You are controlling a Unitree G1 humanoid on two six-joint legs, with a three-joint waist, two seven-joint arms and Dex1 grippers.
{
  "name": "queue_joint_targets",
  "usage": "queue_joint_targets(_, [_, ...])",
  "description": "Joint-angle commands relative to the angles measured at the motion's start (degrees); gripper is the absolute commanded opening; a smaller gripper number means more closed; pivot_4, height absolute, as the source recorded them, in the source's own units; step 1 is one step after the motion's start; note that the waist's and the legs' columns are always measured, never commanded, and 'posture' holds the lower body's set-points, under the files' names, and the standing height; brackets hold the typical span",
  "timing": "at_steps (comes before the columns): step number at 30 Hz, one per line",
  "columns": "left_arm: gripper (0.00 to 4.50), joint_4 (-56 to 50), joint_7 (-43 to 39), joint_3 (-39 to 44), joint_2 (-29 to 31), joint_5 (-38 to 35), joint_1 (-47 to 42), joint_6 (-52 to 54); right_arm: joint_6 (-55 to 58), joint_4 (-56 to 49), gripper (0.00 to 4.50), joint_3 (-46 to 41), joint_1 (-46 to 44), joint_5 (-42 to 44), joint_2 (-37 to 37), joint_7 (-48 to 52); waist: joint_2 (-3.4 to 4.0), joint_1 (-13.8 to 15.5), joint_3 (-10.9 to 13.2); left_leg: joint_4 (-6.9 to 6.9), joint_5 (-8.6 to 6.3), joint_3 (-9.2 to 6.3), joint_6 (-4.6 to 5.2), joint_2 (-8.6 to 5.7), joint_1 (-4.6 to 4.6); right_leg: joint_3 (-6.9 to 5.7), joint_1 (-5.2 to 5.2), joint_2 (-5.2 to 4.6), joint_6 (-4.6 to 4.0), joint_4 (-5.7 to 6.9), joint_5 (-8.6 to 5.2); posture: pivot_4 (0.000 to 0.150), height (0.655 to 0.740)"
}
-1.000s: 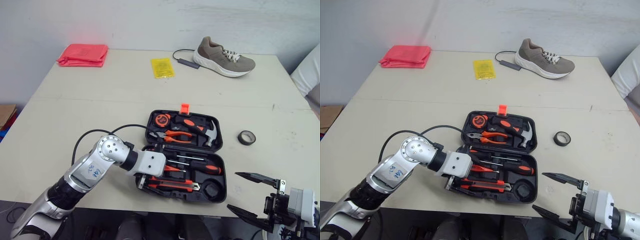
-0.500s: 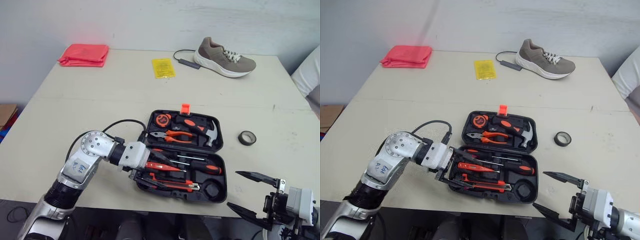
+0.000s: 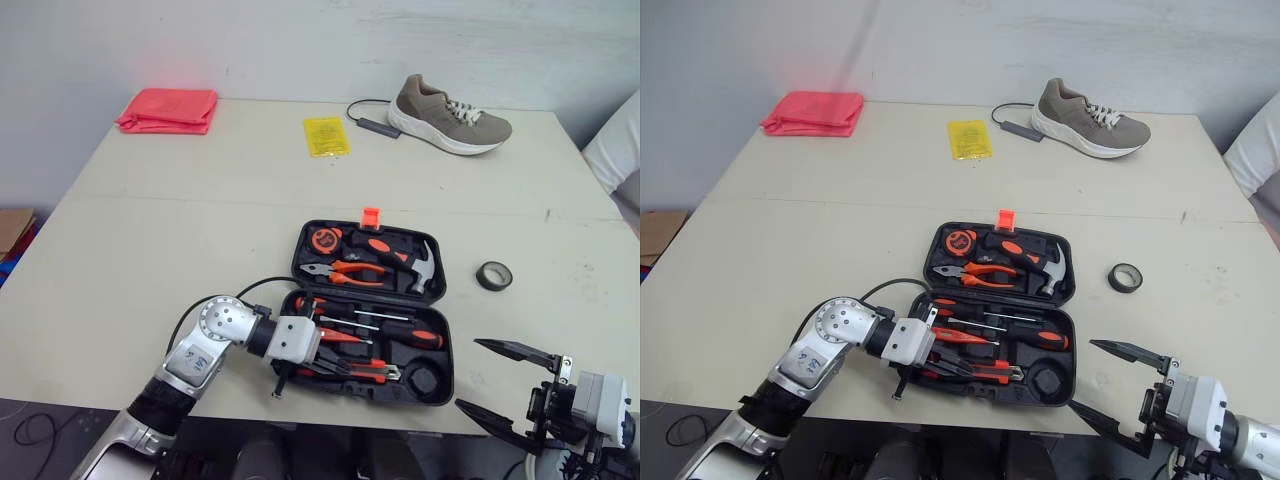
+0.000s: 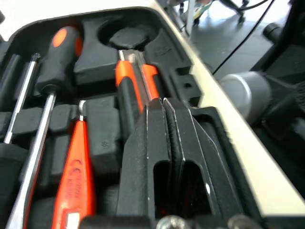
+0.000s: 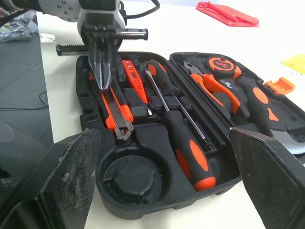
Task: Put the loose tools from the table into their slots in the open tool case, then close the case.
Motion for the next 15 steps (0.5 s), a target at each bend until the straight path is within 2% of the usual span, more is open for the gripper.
queue_joint_targets(1, [0.02, 0.9, 1.6, -0.7, -0.7, 1.1, 0.0, 0.5, -0.9, -1.0, 4.50, 0.1, 0.9, 0.1, 0.6, -0.3, 0.04, 0.0, 0.0, 0.00, 0.00, 0.00, 0.01, -0.01, 0.01, 0.00, 0.02, -0.01, 0.00, 0.00, 0.00, 0.150, 0.7400])
queue_joint_targets(8, [0.02, -0.1, 0.7, 1.5, -1.1, -2.6, -0.2, -0.2, -0.7, -1.3, 4.50, -0.4, 1.7, 0.3, 0.6, -0.3, 0.05, 0.0, 0.0, 0.01, -0.04, -0.02, 0.07, -0.02, 0.09, -0.03, 0.14, -0.22, 0.01, -0.02, 0.01, 0.150, 0.7400])
queue_joint_targets(15, [0.02, 0.9, 2.9, 0.6, -1.0, 0.5, -0.4, -0.8, -0.5, -1.3, 4.50, -0.2, 1.7, 0.3, 0.6, -0.5, 0.05, -0.1, 0.0, 0.00, -0.04, -0.03, 0.07, -0.01, 0.08, -0.07, 0.13, -0.24, 0.01, -0.03, 0.01, 0.150, 0.7400])
